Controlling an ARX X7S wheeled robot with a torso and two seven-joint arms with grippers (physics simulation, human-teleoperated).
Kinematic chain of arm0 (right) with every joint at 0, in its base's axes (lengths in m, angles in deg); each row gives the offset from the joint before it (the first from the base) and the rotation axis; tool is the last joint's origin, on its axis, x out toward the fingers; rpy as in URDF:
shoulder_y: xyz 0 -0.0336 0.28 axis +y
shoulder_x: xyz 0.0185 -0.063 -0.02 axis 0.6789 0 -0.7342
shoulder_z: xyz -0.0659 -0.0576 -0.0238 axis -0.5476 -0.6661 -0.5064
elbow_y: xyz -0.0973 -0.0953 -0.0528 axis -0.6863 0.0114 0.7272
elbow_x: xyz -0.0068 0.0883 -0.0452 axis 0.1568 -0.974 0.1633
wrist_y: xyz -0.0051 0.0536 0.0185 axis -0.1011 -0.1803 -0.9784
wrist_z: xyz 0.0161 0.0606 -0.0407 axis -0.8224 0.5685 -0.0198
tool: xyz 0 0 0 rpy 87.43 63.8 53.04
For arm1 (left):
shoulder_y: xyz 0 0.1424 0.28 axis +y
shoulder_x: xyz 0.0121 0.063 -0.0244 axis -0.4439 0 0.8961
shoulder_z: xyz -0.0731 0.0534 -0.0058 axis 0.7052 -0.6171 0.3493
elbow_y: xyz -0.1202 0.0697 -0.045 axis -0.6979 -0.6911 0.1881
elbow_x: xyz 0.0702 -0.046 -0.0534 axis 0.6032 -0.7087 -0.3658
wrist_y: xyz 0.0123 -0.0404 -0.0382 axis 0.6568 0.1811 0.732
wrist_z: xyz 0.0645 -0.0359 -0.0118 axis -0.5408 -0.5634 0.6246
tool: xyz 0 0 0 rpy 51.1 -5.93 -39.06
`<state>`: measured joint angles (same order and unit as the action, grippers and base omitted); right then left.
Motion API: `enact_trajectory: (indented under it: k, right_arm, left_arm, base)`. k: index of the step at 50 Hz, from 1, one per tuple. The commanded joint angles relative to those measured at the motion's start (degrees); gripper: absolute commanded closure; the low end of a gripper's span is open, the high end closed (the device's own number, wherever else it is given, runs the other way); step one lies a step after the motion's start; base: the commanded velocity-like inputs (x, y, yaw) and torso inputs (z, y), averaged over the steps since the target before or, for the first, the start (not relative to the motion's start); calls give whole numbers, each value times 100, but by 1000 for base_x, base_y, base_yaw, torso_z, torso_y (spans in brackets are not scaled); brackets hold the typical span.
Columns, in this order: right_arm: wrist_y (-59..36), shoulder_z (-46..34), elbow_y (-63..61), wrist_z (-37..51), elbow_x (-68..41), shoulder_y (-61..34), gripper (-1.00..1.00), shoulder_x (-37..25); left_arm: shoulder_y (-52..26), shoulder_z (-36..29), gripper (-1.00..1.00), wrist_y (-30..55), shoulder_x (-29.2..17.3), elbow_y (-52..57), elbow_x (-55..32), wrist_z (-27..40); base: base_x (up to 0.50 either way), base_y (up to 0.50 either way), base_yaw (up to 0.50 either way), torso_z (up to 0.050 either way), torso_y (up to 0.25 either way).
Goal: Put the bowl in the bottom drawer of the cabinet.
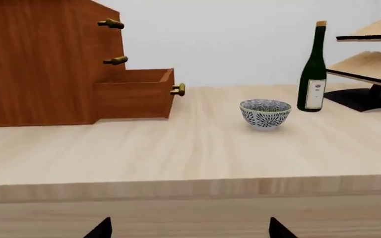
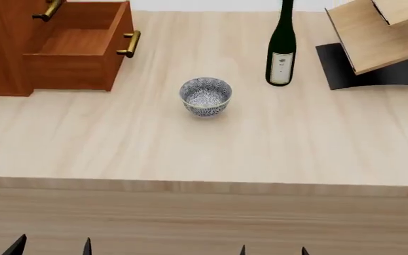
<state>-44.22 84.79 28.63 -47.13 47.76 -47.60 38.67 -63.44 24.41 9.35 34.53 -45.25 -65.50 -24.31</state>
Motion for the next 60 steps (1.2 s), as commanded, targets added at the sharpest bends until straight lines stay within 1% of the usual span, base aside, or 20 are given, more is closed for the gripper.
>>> enact_trajectory:
  k: [1, 32, 34, 39, 46, 60]
  right_arm:
    - [-94, -159, -166, 205, 25, 31, -100, -108]
    - [-213, -360, -460, 576, -35, 114, -100, -316]
    - [-228, -414, -484, 642, 90, 120, -100, -351]
    - [-361, -441, -682, 659, 48, 158, -100, -390]
    - [-532, -497, -979, 701, 55, 159, -100, -447]
    - [-666, -558, -1259, 684, -156, 105, -100, -472]
  left_arm:
    - [12, -126, -100, 61, -117, 128, -94, 79]
    - [110, -283, -100, 86, -336, 454, -284, 319]
    - [121, -256, -100, 104, -333, 496, -234, 430]
    - [138, -250, -100, 135, -367, 603, -227, 513]
    - [146, -279, -100, 319, -419, 841, -275, 559]
    - [245, -402, -100, 373, -531, 1106, -255, 609]
  base:
    - [0, 0, 0, 50, 14]
    - [0, 6, 0, 50, 14]
    - [0, 500, 0, 50, 1]
    - [0, 500, 0, 3, 0]
    - [0, 500, 0, 0, 0]
    - [0, 500, 0, 0, 0]
